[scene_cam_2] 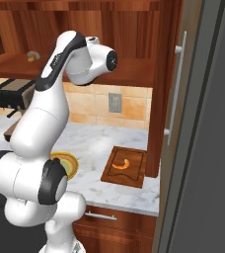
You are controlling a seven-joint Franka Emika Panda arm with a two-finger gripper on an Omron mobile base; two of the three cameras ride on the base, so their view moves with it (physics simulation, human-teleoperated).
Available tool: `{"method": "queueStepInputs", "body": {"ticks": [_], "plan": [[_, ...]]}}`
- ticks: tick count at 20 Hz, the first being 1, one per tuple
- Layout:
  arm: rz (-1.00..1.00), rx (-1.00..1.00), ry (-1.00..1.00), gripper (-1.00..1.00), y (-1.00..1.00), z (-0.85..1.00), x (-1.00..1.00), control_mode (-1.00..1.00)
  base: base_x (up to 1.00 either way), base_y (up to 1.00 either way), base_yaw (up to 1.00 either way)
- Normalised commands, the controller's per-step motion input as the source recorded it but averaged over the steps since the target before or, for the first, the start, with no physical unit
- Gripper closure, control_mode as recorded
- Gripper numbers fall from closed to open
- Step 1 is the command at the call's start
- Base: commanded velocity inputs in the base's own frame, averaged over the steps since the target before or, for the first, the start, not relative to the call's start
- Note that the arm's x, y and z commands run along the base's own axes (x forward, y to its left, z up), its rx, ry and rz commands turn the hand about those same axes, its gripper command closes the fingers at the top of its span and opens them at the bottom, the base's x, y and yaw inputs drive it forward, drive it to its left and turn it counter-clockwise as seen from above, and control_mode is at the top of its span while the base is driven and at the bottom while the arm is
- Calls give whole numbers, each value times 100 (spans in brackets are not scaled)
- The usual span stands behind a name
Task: Pick the shrimp from the plate and place it on the cutting board. Then pick the condiment bottle from the cabinet and place it next to the cutting board.
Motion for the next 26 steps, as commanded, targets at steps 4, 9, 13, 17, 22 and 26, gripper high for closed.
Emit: {"method": "queueStepInputs", "body": {"ticks": [4,9,13,17,22,26], "plan": [[0,2,1,-100,1,0,15,-100,0,0,0],[0,2,1,-100,0,0,15,-100,0,0,0],[0,2,1,-100,0,0,17,-100,0,0,0],[0,2,2,-100,0,0,18,-100,0,0,0],[0,2,3,-100,0,0,18,-100,0,0,0],[0,2,3,-100,0,0,18,-100,0,0,0]]}}
